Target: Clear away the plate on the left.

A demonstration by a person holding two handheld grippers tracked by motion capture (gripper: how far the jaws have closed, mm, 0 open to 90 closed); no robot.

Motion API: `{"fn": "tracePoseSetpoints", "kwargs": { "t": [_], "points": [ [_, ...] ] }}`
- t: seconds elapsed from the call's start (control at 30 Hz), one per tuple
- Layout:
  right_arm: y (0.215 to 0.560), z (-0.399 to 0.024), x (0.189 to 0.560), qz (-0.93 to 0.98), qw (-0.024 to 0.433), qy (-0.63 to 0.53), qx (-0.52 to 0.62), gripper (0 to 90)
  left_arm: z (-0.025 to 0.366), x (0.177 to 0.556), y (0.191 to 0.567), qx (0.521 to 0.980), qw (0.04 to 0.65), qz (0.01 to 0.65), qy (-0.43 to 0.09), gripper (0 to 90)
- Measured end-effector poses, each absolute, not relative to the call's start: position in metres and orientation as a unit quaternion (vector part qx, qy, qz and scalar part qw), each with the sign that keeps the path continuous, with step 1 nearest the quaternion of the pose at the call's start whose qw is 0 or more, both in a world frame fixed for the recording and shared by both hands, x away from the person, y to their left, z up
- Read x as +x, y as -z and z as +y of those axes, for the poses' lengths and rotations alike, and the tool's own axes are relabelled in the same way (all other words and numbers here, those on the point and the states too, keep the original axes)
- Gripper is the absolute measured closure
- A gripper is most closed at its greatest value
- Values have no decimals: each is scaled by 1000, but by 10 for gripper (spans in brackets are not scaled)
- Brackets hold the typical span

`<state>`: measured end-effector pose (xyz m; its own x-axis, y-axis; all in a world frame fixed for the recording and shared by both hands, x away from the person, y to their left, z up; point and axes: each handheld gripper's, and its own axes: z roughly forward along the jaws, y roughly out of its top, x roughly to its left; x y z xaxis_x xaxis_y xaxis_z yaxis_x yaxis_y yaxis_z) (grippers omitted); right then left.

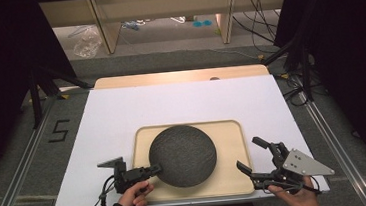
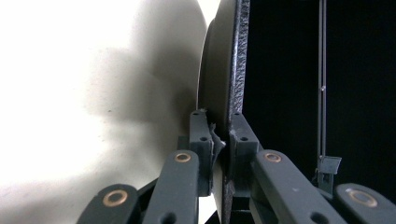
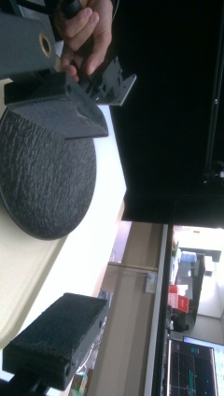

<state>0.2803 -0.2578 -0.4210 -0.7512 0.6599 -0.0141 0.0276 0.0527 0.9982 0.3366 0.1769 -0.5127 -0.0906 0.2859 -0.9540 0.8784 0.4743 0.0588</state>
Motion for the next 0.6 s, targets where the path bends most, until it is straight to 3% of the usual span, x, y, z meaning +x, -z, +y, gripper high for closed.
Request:
{"fn": "tracePoseSetpoints", "kwargs": {
  "t": [0.5, 0.57, 0.6],
  "points": [
    [421, -257, 279, 677, 242, -645, 260, 158, 169, 345, 519, 435, 509, 688, 281, 817],
    [421, -258, 279, 678, 246, -643, 260, 158, 172, 345, 518, 435, 514, 690, 267, 785],
    [421, -258, 278, 679, 248, -639, 262, 158, 174, 346, 517, 437, 511, 694, 258, 728]
  ]
}}
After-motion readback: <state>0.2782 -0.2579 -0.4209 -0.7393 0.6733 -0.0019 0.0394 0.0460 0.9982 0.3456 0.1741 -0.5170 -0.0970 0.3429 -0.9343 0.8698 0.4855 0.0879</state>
